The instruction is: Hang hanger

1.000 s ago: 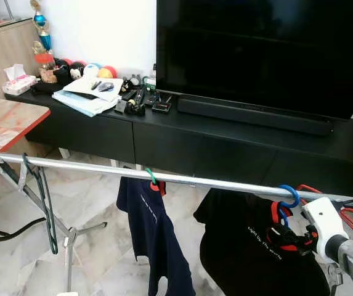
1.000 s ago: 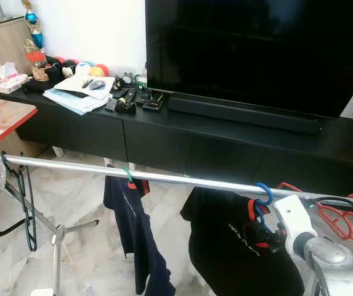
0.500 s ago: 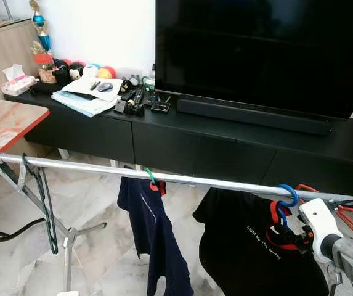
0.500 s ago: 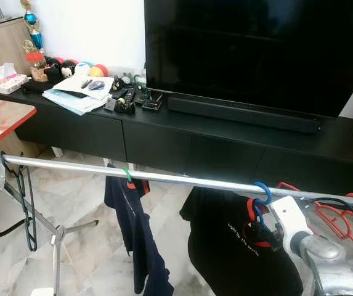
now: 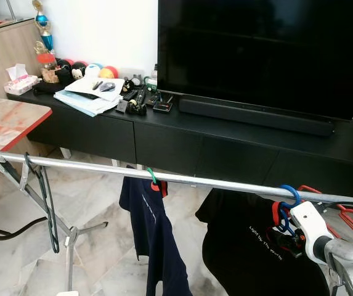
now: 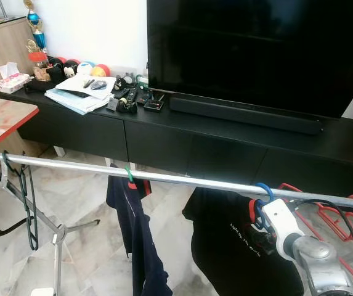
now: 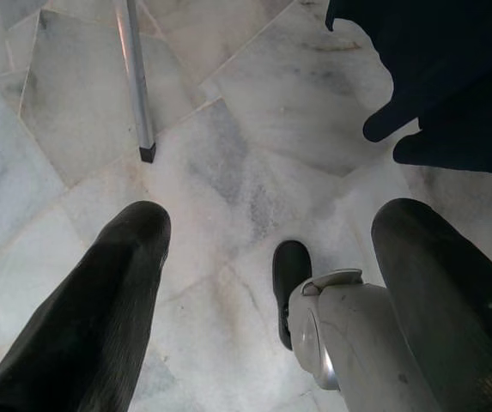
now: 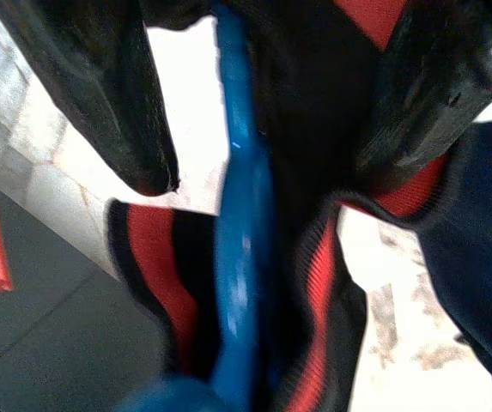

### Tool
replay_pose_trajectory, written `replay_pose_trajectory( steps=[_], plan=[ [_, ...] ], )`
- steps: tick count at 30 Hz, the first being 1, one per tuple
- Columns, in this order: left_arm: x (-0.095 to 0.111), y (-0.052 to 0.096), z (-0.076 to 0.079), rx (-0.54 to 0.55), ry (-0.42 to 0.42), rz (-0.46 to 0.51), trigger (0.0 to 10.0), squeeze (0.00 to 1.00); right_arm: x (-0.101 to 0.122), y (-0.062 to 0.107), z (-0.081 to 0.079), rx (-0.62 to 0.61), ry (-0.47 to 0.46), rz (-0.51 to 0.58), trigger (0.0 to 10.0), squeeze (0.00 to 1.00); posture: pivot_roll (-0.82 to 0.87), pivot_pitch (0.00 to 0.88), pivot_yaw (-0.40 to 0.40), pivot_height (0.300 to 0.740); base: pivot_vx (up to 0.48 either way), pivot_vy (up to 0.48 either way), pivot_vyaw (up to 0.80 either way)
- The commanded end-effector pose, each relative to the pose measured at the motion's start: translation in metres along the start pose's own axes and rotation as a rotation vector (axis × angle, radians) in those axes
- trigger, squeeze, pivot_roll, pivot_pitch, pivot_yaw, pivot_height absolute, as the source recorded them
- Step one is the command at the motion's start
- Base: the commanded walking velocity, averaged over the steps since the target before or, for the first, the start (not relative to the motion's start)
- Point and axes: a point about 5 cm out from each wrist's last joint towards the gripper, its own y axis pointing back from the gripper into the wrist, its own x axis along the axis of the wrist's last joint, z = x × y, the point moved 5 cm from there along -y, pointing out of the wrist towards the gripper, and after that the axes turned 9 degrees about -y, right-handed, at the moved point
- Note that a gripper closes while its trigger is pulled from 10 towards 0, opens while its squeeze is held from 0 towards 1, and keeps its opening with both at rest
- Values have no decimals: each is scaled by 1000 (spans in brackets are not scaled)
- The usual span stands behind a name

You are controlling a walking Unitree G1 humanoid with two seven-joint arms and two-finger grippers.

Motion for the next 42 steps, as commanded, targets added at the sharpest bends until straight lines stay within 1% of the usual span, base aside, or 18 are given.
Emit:
replay_pose_trajectory(
  steps=[1, 8, 9, 10, 11, 13, 16, 17, 18, 19, 20, 21, 23, 24, 25, 26, 27, 42],
  plan=[
    [-5, 0, 1, -4, 6, -24, 10000, 0, 6, 1, 6, -14, 20, 6, 10000, 0, -32, 0, -35, 740, 0, 0, 0],
    [-4, 0, 1, -5, 4, -24, 10000, 0, 2, -7, 1, -11, 36, -15, 10000, 0, -24, 0, -35, 740, 0, 0, 0],
    [-4, 0, 0, -4, 4, -24, 10000, 0, 4, -9, 1, -12, 21, -5, 8588, 0, -23, 0, -34, 740, 0, 0, 0],
    [-4, 0, 0, -4, 4, -24, 10000, 0, 4, -9, 1, -12, 21, -5, 8588, 0, -23, 0, -34, 740, 0, 0, 0],
    [-4, 0, 0, -4, 5, -24, 10000, 0, 6, -10, -1, -8, 5, 5, 4863, 0, -22, 0, -33, 740, 0, 0, 0],
    [-4, 0, 0, -3, 4, -25, 10000, 0, 7, -13, -5, 15, -15, 14, 0, 0, -22, 0, -32, 740, 0, 0, 0],
    [-4, 0, 0, -3, 4, -26, 10000, 0, 6, -15, -8, 27, -16, 13, 0, 0, -21, 0, -32, 740, 0, 0, 0],
    [-4, 0, 0, -3, 3, -26, 10000, 0, 5, -16, -9, 25, -19, 12, 3020, 0, -20, 0, -32, 740, 0, 0, 0],
    [-4, 0, 0, -3, 3, -26, 10000, 0, 4, -17, -10, 27, -24, 11, 7020, 0, -20, 0, -30, 740, 0, 0, 0],
    [-4, 0, 0, -3, 3, -27, 10000, 0, 3, -18, -11, 30, -31, 10, 7529, 0, -19, 0, -31, 740, 0, 0, 0],
    [-4, 0, 0, -3, 3, -27, 10000, 0, 3, -18, -11, 30, -31, 10, 7529, 0, -19, 0, -31, 740, 0, 0, 0],
    [-4, 0, 0, -4, 3, -27, 10000, 0, 2, -18, -12, 33, -32, 6, 10000, 0, -16, 0, -32, 740, 0, 0, 0],
    [-5, 0, 0, -4, 3, -27, 10000, 0, 0, -20, -14, 39, -34, 1, 9608, 0, -15, 0, -32, 740, 0, 0, 0],
    [-5, 0, 0, -4, 3, -27, 10000, 0, 0, -20, -15, 38, -37, 3, 5961, 0, -16, 0, -32, 740, 0, 0, 0],
    [-5, 0, 0, -4, 3, -27, 10000, 0, 0, -20, -15, 38, -39, 4, 5961, 0, -15, 0, -32, 740, 0, 0, 0],
    [-5, 0, -1, -3, 3, -27, 10000, 0, 0, -20, -15, 37, -42, 7, 275, 0, -15, 0, -32, 740, 0, 0, 0],
    [-5, 0, -1, -3, 3, -27, 10000, 0, 1, -21, -15, 36, -45, 13, 0, 0, -15, 0, -32, 740, 0, 0, 0],
    [-5, 0, -1, -4, 1, -27, 10000, 0, 13, -24, -21, 50, -88, 100, 0, 0, -15, 0, -30, 740, 0, 0, 0]
  ],
)
